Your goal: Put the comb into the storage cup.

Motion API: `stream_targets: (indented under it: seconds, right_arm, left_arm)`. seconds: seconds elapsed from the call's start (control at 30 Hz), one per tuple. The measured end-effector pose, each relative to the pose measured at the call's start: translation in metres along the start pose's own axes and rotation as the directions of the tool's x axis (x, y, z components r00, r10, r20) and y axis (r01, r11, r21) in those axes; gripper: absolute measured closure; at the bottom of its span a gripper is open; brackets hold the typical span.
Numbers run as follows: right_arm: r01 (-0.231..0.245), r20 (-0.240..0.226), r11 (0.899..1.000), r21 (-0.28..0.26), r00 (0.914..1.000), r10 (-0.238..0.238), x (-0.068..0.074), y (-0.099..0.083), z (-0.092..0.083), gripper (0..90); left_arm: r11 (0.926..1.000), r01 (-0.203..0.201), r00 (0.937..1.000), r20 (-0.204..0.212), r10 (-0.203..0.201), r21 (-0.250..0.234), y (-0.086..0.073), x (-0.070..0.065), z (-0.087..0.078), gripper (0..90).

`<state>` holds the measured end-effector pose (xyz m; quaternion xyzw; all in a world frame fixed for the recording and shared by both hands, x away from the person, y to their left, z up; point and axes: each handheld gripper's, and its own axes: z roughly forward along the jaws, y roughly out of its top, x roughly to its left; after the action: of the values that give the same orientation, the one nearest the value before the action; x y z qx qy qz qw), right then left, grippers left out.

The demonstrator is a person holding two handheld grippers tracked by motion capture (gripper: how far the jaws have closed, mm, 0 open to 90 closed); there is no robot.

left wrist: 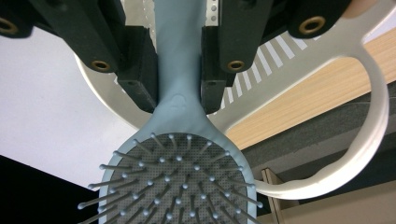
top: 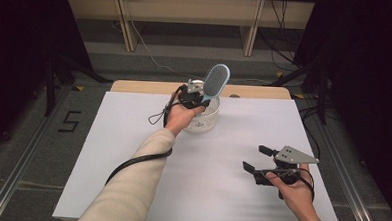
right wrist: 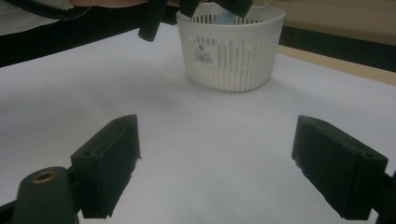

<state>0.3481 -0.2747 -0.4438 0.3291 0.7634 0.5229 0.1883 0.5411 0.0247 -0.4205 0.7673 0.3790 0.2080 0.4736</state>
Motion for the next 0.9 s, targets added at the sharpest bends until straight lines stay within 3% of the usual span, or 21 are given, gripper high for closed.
stream_targets:
  seconds: [0.23, 0.37, 0.43, 0.63, 0.9]
  right_arm:
    - [0.001, 0.001, 1.0, 0.001, 1.0, -0.001, 0.0, 0.0, 0.0, 15.9]
    - [0.002, 0.001, 1.0, 0.003, 1.0, -0.002, 0.0, 0.0, 0.0, 15.8]
    - [0.0, 0.001, 1.0, 0.001, 1.0, 0.0, 0.0, 0.0, 0.0, 15.8]
    - [-0.001, 0.001, 1.0, 0.001, 1.0, 0.001, 0.001, 0.0, 0.0, 15.8]
    - [0.001, 0.002, 1.0, 0.003, 1.0, -0.001, 0.001, 0.0, 0.001, 15.9]
  left_arm:
    - [0.9999, 0.003, 1.0, 0.007, -0.003, 0.012, -0.003, 0.002, 0.0, 68.4]
    - [0.9991, -0.011, 0.9999, -0.002, 0.011, 0.041, -0.007, 0.005, -0.002, 63.1]
    - [0.9996, 0.015, 0.9999, -0.003, -0.014, 0.025, -0.008, 0.007, -0.004, 62.8]
    - [0.9996, -0.016, 0.9997, -0.02, 0.017, 0.023, -0.006, 0.012, -0.016, 58.3]
    - [0.9998, 0.019, 0.9998, -0.002, -0.019, 0.007, -0.006, 0.016, -0.028, 51.4]
